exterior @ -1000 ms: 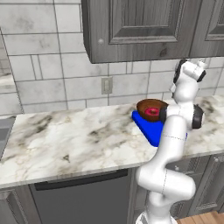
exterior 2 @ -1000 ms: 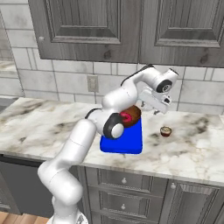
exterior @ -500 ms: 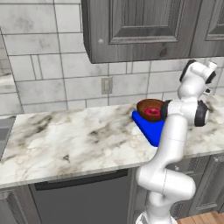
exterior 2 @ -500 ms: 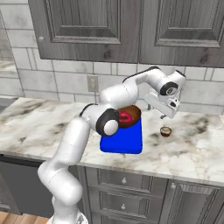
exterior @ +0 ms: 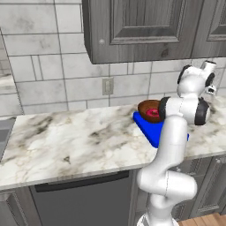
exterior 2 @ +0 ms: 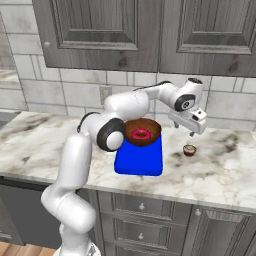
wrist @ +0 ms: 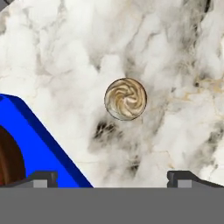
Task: Place the bowl with donut and the cupcake onto the tray.
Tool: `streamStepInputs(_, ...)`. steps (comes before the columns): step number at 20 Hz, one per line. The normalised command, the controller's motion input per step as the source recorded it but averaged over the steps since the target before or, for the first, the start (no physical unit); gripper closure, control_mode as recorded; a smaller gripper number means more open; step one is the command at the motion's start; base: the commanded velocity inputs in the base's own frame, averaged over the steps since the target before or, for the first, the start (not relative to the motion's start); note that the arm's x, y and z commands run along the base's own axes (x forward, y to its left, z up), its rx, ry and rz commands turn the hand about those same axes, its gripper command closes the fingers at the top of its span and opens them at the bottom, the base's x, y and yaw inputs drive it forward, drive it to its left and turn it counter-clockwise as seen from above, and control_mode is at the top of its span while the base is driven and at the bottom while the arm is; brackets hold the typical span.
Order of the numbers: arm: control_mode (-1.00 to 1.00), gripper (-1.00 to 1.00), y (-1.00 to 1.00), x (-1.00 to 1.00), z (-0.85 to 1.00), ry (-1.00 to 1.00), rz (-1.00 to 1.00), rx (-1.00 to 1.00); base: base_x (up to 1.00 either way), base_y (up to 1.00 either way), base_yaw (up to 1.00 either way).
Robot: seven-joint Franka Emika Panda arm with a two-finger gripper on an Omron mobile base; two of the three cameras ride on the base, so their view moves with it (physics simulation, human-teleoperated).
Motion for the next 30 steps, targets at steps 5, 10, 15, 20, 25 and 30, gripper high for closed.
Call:
streamStepInputs(5, -1.00, -1.00, -0.31, 0.20, -0.53, 0.08, -0.09, -0.14, 0.00, 0.00, 0.00)
streamStepInputs(10, -1.00, -1.00, -0.48, 0.30, -0.13, 0.17, -0.05, -0.02, 0.00, 0.00, 0.00)
streamStepInputs(15, -1.00, -1.00, -0.50, 0.36, -0.03, 0.10, 0.00, 0.02, 0.00, 0.00, 0.00)
streamStepInputs(20, -1.00, -1.00, -0.07, 0.29, -0.04, -0.01, 0.00, 0.00, 0.00, 0.00, 0.00)
streamStepInputs(25, -1.00, -1.00, 0.02, 0.04, -0.18, 0.00, -0.03, 0.02, 0.00, 0.00, 0.00)
streamStepInputs(30, -1.00, -1.00, 0.10, -0.29, -0.20, 0.02, -0.07, 0.01, 0.00, 0.00, 0.00)
